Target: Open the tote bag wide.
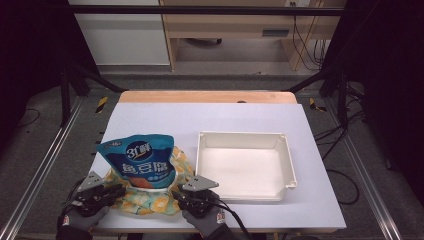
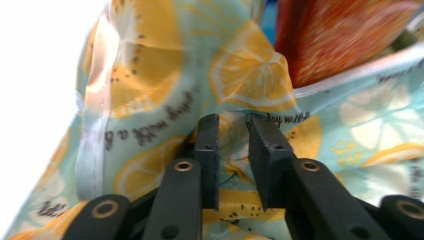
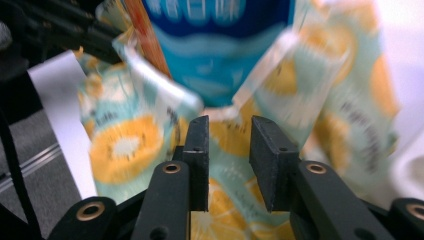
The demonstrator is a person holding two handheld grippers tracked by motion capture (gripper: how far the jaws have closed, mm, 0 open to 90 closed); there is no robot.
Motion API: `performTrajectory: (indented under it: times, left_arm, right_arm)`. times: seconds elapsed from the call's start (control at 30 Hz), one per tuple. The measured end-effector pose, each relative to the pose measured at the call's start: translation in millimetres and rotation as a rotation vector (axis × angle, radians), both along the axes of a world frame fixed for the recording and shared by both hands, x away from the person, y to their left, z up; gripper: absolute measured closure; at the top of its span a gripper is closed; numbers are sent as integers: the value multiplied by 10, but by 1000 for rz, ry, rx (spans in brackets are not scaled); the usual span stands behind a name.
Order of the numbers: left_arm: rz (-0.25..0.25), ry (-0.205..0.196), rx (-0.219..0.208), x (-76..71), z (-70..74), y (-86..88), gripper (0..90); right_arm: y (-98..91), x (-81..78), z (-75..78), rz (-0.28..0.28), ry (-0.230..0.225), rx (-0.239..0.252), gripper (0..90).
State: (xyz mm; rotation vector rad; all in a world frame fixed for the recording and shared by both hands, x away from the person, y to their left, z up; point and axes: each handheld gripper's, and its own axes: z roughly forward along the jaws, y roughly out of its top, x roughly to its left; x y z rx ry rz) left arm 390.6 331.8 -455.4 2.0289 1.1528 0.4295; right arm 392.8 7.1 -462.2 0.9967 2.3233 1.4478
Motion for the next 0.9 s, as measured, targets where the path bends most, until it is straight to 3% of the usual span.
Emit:
performTrajectory:
  times: [0.03,0.37,0.57,0.9]
  left_arm:
    - [-8,-37,-20,-57,67,29,718]
    - [14,-166,-119,-196,366,142,565]
    - [14,-223,-175,-241,582,159,490]
    - [7,-275,-206,-200,838,159,430]
  right_arm:
    - [-17,-6,40,3,-6,9,680]
    - [-187,12,355,13,-61,82,602]
    - [-300,38,534,3,-91,121,559]
    - [-400,126,912,-5,-154,158,476]
